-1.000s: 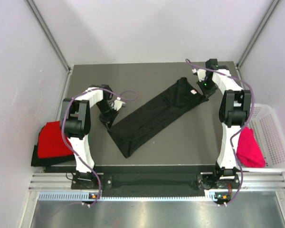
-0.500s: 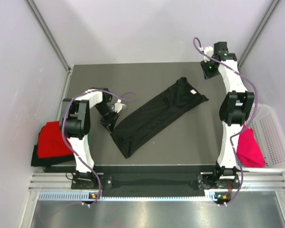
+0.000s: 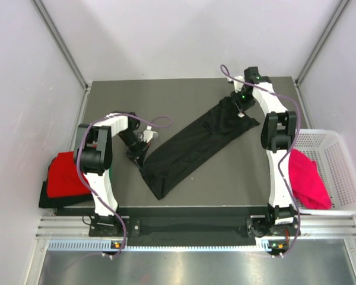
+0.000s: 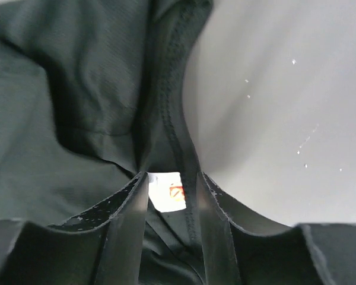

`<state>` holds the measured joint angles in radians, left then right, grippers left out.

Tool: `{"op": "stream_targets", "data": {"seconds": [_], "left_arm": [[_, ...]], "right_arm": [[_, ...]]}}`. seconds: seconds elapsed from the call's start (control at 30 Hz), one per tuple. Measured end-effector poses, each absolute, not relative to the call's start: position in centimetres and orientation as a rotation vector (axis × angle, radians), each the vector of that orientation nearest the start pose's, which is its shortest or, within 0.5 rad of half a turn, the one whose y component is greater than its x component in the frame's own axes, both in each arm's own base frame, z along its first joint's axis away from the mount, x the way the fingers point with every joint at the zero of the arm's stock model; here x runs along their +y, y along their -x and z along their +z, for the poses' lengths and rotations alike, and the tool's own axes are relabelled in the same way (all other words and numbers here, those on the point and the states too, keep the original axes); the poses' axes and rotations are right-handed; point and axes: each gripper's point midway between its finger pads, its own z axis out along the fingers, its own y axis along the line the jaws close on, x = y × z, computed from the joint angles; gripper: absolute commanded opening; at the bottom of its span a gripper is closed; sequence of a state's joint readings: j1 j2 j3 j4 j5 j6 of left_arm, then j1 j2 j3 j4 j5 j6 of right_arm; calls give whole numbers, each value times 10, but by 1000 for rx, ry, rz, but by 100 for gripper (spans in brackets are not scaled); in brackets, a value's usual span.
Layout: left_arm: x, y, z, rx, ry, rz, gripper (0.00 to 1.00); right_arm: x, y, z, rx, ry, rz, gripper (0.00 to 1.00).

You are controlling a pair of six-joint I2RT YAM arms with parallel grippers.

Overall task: Fold and stack the t-shirts
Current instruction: Fold the tshirt

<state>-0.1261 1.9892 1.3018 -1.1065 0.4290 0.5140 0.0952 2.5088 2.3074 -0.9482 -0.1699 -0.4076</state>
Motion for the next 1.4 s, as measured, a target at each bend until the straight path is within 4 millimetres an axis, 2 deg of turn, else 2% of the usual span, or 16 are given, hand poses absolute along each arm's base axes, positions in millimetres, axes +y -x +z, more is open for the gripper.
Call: {"op": "stream_targets", "data": {"seconds": [0.13,0.23,0.27,0.37,0.57,0.7,0.77,0.83,0.87,0.9,0.97,1.17,1.23,1.27,1.3,1.4], "left_arm": [[-91,-258,19,3045,-909,-766,0],[-93,-260,21,3037,-910,-774,0],[-94,-260,21,3035,-911,-776,0],[-96,-262,23,3028,-917,-773,0],[-97,-262,24,3030,-930,-748,0],[-95,-261,26,3037,-917,-717,0],[-95,-259,27,3040,-919,-709,15],[-94,-258,26,3043,-928,-700,46],[-94,-257,26,3046,-932,-694,72],[-94,-256,26,3046,-935,-691,80],[-97,-253,33,3047,-911,-694,80],[-105,-267,68,2907,-896,-653,80],[-109,-271,78,2867,-897,-641,82],[-111,-272,82,2853,-903,-633,83],[-112,-272,84,2841,-917,-615,84],[-117,-270,91,2806,-978,-549,93]], "right_arm": [[62,-548,35,2607,710,129,38],[60,-548,33,2613,710,118,22],[59,-548,32,2615,711,114,11],[60,-548,30,2616,727,103,0],[63,-551,30,2607,766,38,0],[75,-572,33,2520,778,-32,4],[83,-587,35,2457,793,-76,8],[98,-607,37,2367,816,-122,11],[105,-616,39,2324,827,-138,12],[117,-624,39,2274,848,-154,12],[141,-638,42,2179,890,-177,13],[228,-664,51,1892,983,-204,6],[251,-670,60,1802,984,-213,16],[260,-673,67,1761,969,-221,36],[265,-677,75,1727,950,-237,45],[257,-691,107,1632,850,-336,62]]}}
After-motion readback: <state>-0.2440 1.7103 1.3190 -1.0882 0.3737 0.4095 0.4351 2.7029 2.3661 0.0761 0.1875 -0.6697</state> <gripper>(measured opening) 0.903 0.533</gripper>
